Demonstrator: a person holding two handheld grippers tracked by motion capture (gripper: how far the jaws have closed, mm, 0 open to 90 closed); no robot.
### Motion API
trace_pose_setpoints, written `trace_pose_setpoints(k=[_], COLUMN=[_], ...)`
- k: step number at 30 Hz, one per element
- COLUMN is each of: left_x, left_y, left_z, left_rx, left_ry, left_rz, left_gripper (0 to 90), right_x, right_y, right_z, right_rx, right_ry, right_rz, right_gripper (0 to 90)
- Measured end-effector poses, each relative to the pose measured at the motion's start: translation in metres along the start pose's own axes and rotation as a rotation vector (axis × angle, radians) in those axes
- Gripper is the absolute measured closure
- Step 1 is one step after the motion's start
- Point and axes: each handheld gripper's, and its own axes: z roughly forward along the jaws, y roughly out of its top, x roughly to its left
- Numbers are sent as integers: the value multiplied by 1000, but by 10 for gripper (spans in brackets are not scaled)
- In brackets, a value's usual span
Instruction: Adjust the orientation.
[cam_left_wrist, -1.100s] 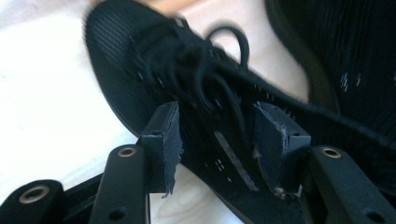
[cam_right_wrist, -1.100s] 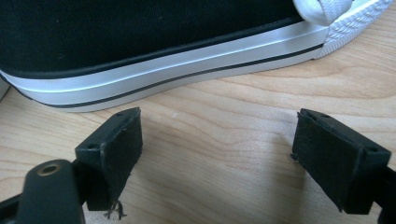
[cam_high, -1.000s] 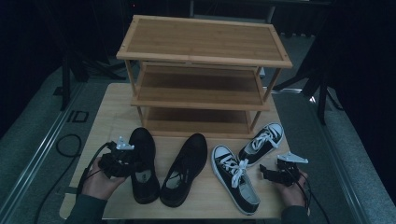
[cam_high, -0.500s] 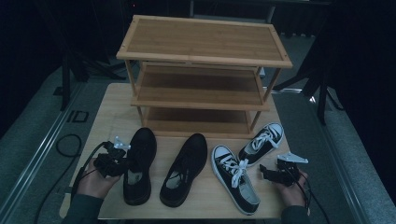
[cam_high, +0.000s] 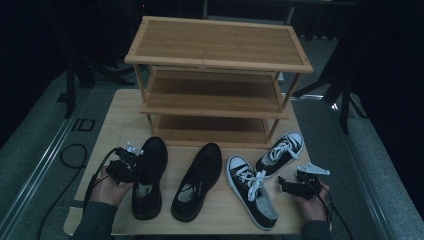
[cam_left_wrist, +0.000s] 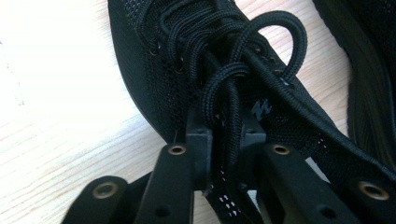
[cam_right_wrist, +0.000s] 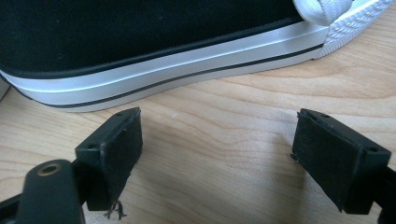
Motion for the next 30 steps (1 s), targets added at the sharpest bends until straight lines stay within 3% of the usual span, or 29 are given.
trace_pose_setpoints(k=[5,9,17,30], left_x=[12,16,17,14], left_y=[-5,-8,-6,2], left_z=[-3,-4,-6,-11], left_rx=[-39,-54,-70,-105], left_ry=[-74,-105,-144,-140], left_rz=[-91,-128,-134,-133], left_gripper=[839,843,848,848], right_x=[0,0,0,0], right_y=[0,0,0,0], right_z=[0,0,0,0], right_rx=[0,0,0,0], right_ry=[0,0,0,0], right_rz=[0,0,0,0], right_gripper=[159,159,159,159])
